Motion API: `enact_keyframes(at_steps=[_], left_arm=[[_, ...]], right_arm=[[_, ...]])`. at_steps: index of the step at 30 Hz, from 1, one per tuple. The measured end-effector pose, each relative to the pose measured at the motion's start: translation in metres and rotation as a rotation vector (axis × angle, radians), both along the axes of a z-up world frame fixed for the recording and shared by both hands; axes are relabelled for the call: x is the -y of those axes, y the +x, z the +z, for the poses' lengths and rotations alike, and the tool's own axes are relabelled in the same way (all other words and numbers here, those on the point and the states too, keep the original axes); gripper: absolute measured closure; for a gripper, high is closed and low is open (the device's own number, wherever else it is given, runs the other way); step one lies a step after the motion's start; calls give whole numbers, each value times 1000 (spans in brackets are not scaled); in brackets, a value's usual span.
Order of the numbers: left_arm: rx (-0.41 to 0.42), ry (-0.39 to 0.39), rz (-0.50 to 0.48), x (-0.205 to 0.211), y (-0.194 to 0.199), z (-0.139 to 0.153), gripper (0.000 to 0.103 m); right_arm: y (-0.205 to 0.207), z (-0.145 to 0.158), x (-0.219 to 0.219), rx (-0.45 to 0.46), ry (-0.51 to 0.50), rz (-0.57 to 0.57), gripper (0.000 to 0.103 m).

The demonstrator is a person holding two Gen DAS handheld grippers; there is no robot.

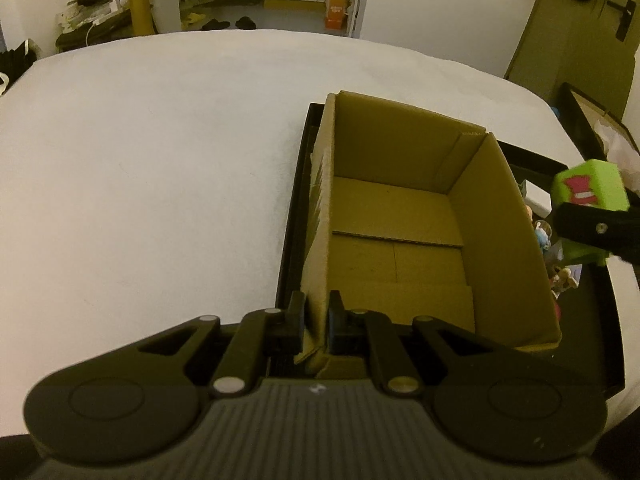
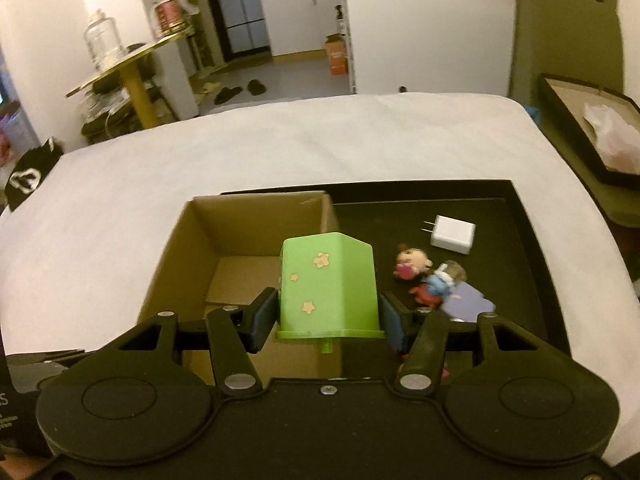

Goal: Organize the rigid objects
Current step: 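Carry the green cube toy with the right gripper into the cardboard box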

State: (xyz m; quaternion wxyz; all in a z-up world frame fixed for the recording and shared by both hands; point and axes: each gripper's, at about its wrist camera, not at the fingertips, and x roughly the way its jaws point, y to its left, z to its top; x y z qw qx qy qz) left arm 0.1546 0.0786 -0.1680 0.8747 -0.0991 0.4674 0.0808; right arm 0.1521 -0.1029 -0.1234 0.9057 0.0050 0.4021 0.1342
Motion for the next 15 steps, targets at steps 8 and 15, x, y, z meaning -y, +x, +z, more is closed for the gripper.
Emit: enact_keyframes(at_steps=[8, 15], left_arm=[[-1, -26, 1, -2, 1, -5, 93], [1, -56, 9, -7, 0, -7, 93]], right_arm=[[-3, -5, -34, 49, -65, 115, 49], [-5, -11, -65, 95, -174, 255, 49]])
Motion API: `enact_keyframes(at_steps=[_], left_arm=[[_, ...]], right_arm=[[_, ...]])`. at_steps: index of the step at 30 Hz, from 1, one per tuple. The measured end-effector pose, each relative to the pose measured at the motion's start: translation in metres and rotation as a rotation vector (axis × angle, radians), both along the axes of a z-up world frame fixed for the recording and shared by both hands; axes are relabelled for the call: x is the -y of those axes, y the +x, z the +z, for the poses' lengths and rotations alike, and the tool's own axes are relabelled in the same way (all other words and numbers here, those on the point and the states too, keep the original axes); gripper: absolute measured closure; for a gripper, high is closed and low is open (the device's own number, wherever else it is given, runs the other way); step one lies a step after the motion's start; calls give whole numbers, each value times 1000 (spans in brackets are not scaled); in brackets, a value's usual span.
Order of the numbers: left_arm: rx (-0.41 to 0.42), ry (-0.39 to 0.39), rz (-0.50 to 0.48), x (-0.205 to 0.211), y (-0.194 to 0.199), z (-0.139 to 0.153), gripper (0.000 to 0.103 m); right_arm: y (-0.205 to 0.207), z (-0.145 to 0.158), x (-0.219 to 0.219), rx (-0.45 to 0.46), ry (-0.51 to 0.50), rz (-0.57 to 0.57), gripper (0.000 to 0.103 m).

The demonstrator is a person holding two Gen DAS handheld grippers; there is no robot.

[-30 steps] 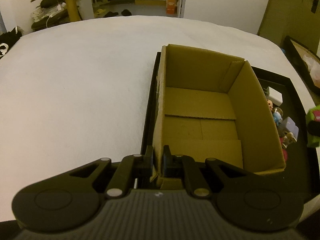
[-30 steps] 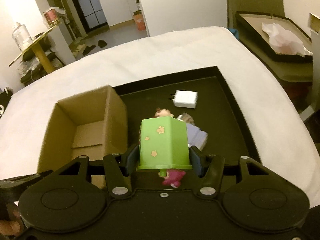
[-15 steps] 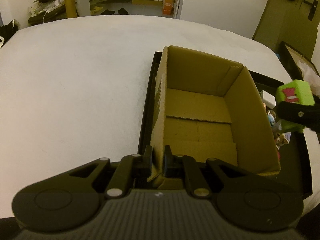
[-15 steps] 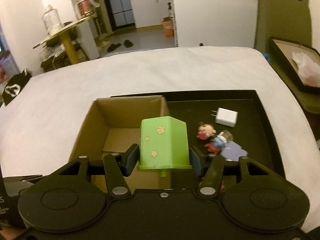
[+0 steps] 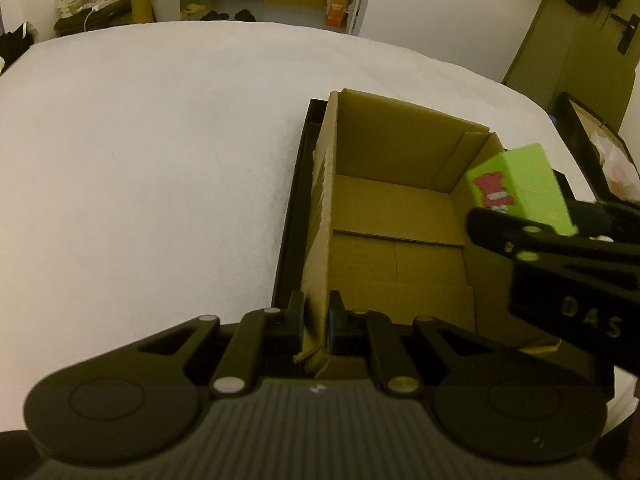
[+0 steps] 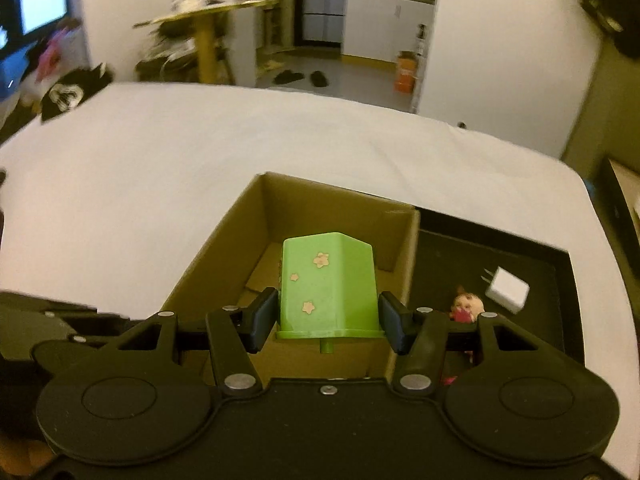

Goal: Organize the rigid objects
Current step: 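Carry the green cube toy with the right gripper into the cardboard box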

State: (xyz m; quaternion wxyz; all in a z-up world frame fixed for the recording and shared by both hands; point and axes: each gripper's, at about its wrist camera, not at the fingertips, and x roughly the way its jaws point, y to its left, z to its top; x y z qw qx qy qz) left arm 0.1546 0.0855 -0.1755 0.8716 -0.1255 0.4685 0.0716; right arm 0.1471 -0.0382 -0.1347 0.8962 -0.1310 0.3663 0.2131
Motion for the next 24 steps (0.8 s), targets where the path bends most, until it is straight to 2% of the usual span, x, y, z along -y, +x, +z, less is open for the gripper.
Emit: enact_keyframes(at_steps=[8, 14, 16, 18, 19, 24], left_arm=[[3, -31, 7, -3, 0, 0, 92], [5, -43, 13, -6, 0, 0, 92], [4, -44, 14, -7, -1, -1, 92], [4, -41, 9, -6, -1, 0, 91], [4, -33, 7, -5, -1, 0, 91], [-4, -31, 14, -6, 0, 0, 91]], right_arm=[[4, -1, -22, 71, -99, 115, 49], [2, 6, -28, 146, -119, 129, 48], [1, 6, -30, 164, -123, 136, 44], [1, 5, -28, 162, -123, 125, 29], [1, 5, -26, 155, -115, 119, 26], [-1, 6, -10, 109, -61, 86, 19]])
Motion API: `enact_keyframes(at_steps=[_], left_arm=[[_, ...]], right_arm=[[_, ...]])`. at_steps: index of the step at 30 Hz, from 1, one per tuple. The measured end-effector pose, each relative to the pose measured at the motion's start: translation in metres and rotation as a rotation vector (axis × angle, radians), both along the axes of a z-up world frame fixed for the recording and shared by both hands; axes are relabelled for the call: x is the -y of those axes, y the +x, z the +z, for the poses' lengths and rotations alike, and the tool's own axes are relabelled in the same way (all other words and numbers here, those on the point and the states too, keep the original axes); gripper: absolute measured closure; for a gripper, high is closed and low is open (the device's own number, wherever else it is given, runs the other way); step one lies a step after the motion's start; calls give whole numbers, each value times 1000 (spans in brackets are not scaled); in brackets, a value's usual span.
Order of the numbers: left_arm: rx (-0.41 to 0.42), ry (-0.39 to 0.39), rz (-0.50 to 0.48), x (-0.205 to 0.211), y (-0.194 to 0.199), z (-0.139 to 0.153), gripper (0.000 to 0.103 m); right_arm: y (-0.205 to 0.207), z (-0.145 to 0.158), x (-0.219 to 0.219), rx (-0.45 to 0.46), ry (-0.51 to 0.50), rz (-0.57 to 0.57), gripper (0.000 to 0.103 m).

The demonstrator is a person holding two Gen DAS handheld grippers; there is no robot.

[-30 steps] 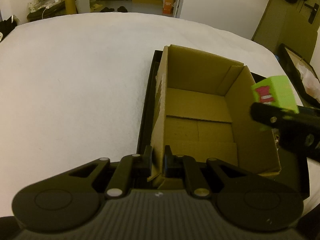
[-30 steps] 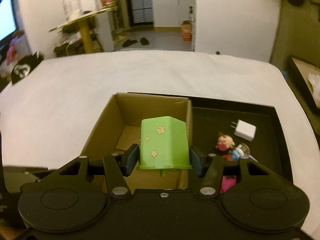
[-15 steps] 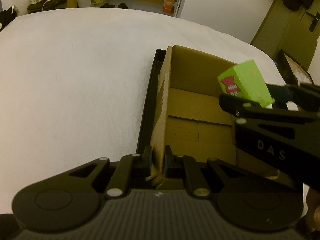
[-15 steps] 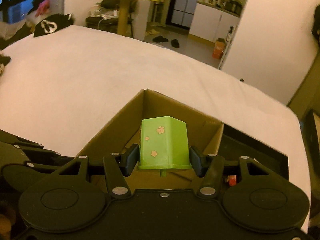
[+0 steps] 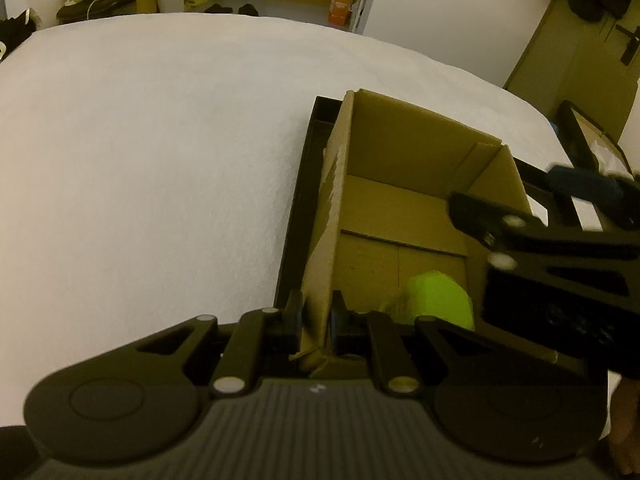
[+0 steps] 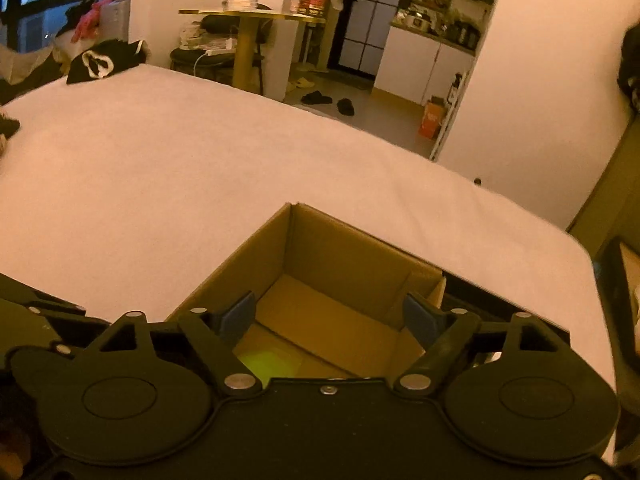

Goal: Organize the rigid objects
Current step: 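Carry the green cube toy with the right gripper into the cardboard box, then open the right gripper to drop the green cube in the box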

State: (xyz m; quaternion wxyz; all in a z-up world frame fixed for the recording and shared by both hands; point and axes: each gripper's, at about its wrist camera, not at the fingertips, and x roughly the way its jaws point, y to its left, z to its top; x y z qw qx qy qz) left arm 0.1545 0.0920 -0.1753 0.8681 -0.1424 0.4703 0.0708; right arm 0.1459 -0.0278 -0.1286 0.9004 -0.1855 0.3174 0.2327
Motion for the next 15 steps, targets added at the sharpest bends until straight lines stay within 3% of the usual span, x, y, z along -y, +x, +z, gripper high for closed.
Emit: enact_keyframes(at_steps=[15], left_arm=[[-8, 53, 5, 11, 1, 3, 91]], right_arm=[[-11, 2, 81, -67, 147, -220, 19]])
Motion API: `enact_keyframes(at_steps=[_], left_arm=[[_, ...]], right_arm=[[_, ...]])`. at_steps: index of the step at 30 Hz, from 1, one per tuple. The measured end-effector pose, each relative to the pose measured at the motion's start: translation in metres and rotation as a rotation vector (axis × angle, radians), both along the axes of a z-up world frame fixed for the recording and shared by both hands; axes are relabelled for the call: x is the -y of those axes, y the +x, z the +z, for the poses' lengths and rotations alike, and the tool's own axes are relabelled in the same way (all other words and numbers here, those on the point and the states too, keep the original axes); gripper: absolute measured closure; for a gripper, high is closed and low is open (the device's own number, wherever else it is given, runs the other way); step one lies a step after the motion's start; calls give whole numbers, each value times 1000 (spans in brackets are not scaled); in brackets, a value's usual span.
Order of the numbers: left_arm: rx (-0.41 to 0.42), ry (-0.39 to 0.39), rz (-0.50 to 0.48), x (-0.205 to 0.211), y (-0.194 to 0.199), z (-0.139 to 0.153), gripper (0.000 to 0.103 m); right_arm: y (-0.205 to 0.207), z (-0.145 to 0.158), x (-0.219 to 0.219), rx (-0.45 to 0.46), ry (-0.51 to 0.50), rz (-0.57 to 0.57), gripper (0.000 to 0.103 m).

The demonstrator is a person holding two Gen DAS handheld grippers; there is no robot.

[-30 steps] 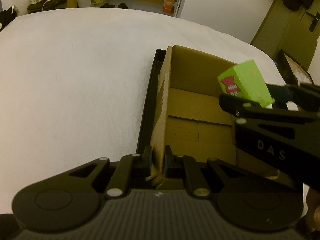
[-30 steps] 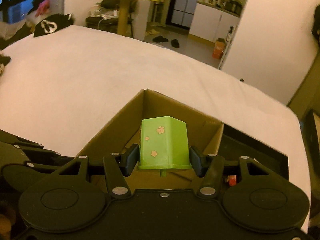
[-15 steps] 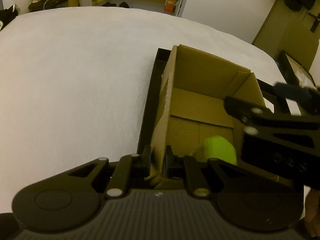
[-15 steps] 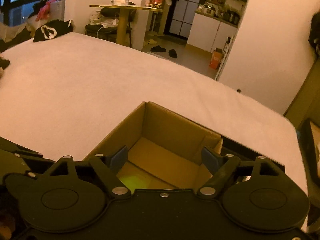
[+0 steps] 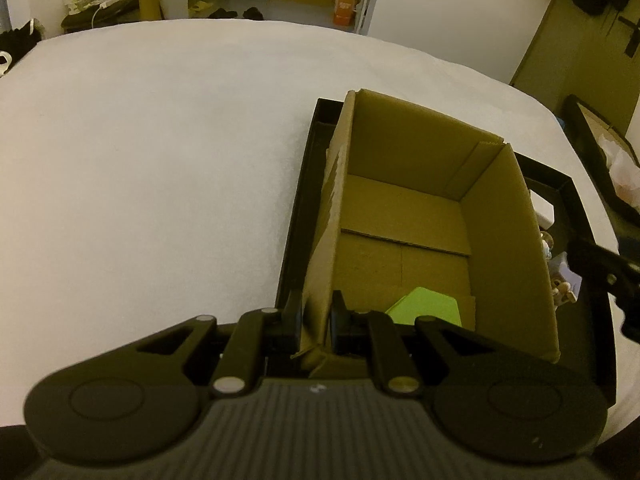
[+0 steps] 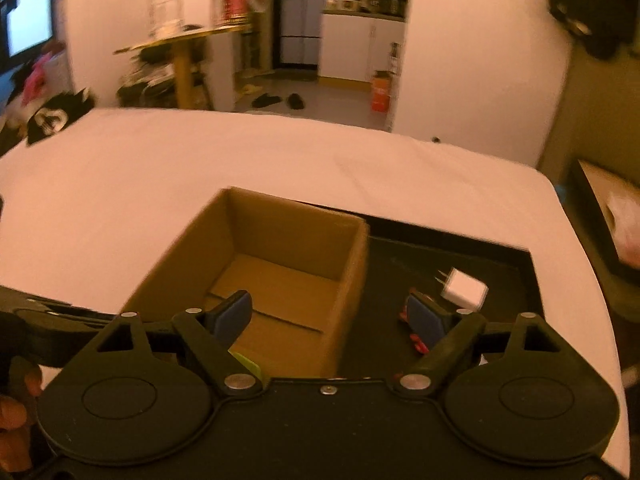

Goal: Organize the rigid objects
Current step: 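Open the right gripper to drop the green cube in the box, then move the right gripper to the lavender toy sofa and grasp it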

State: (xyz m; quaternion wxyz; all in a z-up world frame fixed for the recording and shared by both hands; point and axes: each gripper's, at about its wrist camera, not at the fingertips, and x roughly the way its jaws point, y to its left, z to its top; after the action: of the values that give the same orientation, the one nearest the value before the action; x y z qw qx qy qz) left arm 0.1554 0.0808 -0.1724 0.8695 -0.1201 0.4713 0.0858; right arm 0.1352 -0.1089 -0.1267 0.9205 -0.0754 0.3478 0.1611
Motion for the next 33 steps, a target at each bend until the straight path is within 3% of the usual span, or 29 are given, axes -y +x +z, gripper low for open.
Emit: enact_keyframes(at_steps=[14, 22, 25, 27, 29, 33], left_arm=[[-19, 85, 3, 13, 4, 0, 91], [-54, 116, 6, 18, 11, -1, 90], [-84, 125, 5, 21, 16, -4, 80], [-96, 150, 9, 25, 20, -5, 59], [-103, 169, 12, 27, 22, -5, 49], [-107, 203, 20, 30, 27, -4, 42]], right_arm=[[4, -37, 67, -114, 122, -200, 19], [14, -59, 99, -167, 246, -293, 21], [18, -70, 107, -184, 281, -313, 22], [23, -76, 110, -194, 306, -318, 23], [29, -81, 114, -198, 326, -329, 23], [43, -89, 119, -198, 358, -357, 23]])
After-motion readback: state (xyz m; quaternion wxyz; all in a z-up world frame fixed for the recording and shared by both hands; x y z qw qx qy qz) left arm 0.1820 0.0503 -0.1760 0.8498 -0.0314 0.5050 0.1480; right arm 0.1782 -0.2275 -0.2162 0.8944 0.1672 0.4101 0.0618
